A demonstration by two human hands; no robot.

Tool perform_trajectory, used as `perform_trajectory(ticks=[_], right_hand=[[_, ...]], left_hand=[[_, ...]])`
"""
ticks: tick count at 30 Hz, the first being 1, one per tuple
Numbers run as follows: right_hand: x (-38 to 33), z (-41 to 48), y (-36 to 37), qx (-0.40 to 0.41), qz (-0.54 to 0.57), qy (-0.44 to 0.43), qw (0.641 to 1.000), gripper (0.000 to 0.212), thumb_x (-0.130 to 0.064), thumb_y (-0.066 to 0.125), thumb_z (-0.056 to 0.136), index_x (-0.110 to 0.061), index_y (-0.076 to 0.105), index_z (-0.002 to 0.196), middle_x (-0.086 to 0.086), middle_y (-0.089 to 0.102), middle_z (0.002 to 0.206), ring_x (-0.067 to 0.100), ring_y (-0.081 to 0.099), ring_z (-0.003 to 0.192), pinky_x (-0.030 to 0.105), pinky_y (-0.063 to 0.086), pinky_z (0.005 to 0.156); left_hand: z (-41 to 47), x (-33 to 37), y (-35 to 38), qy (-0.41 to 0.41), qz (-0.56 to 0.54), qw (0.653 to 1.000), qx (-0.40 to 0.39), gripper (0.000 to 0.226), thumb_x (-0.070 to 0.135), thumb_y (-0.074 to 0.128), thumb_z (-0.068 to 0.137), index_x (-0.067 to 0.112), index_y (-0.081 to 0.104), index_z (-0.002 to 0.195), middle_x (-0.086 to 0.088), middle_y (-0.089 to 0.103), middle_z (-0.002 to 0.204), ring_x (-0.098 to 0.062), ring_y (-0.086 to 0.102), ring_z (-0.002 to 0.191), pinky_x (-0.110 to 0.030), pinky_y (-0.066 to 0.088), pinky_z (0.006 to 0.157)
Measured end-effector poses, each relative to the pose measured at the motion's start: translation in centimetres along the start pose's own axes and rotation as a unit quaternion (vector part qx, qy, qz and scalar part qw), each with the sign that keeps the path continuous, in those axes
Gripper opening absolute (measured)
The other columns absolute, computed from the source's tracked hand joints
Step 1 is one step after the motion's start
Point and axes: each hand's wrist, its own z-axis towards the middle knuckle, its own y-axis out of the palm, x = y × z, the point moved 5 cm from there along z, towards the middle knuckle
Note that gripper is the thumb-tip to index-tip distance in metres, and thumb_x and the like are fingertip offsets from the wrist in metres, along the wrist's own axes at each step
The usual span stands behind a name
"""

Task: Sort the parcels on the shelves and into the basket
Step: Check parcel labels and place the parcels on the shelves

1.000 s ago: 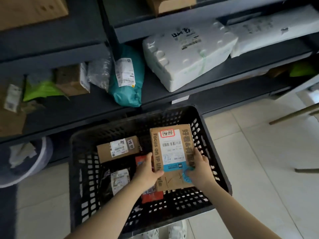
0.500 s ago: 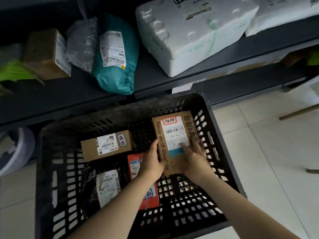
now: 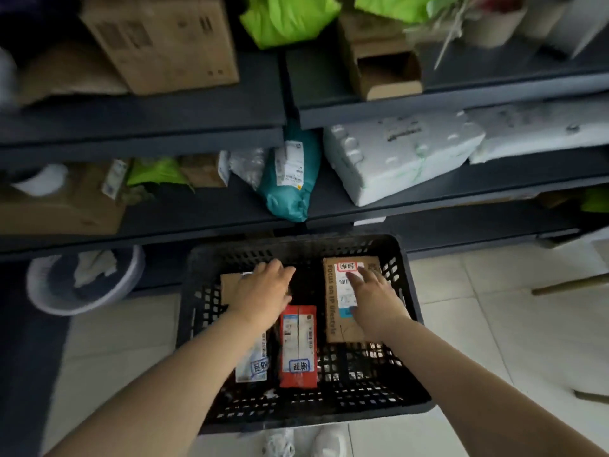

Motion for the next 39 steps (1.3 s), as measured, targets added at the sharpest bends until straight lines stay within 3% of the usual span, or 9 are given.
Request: perform_trajectory(ticks=[3, 7, 16, 24, 31, 39], right_hand=[[-5.1, -2.7, -6.7, 0.035, -0.055, -0.07, 0.995, 0.063, -0.017, 0.052, 0.092, -0.017, 0.023, 0.148, 0.009, 0.028, 0.151, 0.028, 0.024, 0.139, 0.036, 0.024, 0.114], [-13.6, -6.9, -14.6, 0.066, -0.105, -0.164, 0.979, 0.058, -0.019, 0.053, 0.09, -0.018, 0.033, 0.144, 0.008, 0.038, 0.144, 0.029, 0.035, 0.131, 0.035, 0.032, 0.109], [-35.0, -16.9, -23.8, 0.111, -0.17, -0.335, 0.92, 0.053, -0.023, 0.053, 0.093, -0.018, 0.037, 0.143, 0.009, 0.039, 0.142, 0.031, 0.037, 0.128, 0.038, 0.039, 0.102], [-52.7, -28.5, -23.5, 0.175, -0.185, -0.47, 0.845, 0.055, -0.025, 0.052, 0.091, -0.023, 0.035, 0.143, 0.007, 0.046, 0.135, 0.027, 0.047, 0.122, 0.035, 0.042, 0.096], [-65.2, -37.5, -20.2, 0.176, -0.156, -0.526, 0.817, 0.06, -0.029, 0.057, 0.09, -0.026, 0.033, 0.145, 0.004, 0.045, 0.139, 0.026, 0.045, 0.124, 0.035, 0.043, 0.099], [-75.9, -45.4, -18.2, 0.193, -0.128, -0.595, 0.769, 0.059, -0.031, 0.056, 0.093, -0.026, 0.03, 0.146, 0.003, 0.045, 0.138, 0.022, 0.049, 0.12, 0.033, 0.048, 0.092]], left_hand=[[-4.8, -3.0, -6.6, -0.036, 0.029, 0.998, 0.035, 0.051, 0.038, 0.047, 0.095, 0.022, 0.033, 0.142, -0.001, 0.041, 0.132, -0.023, 0.042, 0.12, -0.035, 0.046, 0.085], [-12.9, -7.9, -14.8, -0.096, 0.041, 0.99, 0.094, 0.05, 0.04, 0.043, 0.097, 0.021, 0.035, 0.142, -0.001, 0.041, 0.135, -0.023, 0.041, 0.122, -0.034, 0.048, 0.085], [-34.4, -19.6, -26.1, -0.293, 0.09, 0.932, 0.193, 0.044, 0.043, 0.043, 0.095, 0.021, 0.045, 0.133, -0.001, 0.049, 0.124, -0.022, 0.045, 0.115, -0.035, 0.044, 0.079], [-54.4, -26.0, -27.9, -0.427, 0.079, 0.867, 0.243, 0.044, 0.041, 0.046, 0.095, 0.02, 0.045, 0.134, -0.002, 0.049, 0.128, -0.024, 0.045, 0.119, -0.036, 0.046, 0.086], [-71.1, -30.6, -29.5, -0.509, 0.131, 0.809, 0.265, 0.04, 0.044, 0.044, 0.094, 0.022, 0.047, 0.128, 0.0, 0.05, 0.123, -0.022, 0.047, 0.113, -0.034, 0.044, 0.078], [-83.9, -34.1, -30.4, -0.569, 0.145, 0.754, 0.296, 0.047, 0.044, 0.044, 0.095, 0.025, 0.039, 0.138, 0.001, 0.047, 0.129, -0.02, 0.044, 0.119, -0.033, 0.043, 0.086]])
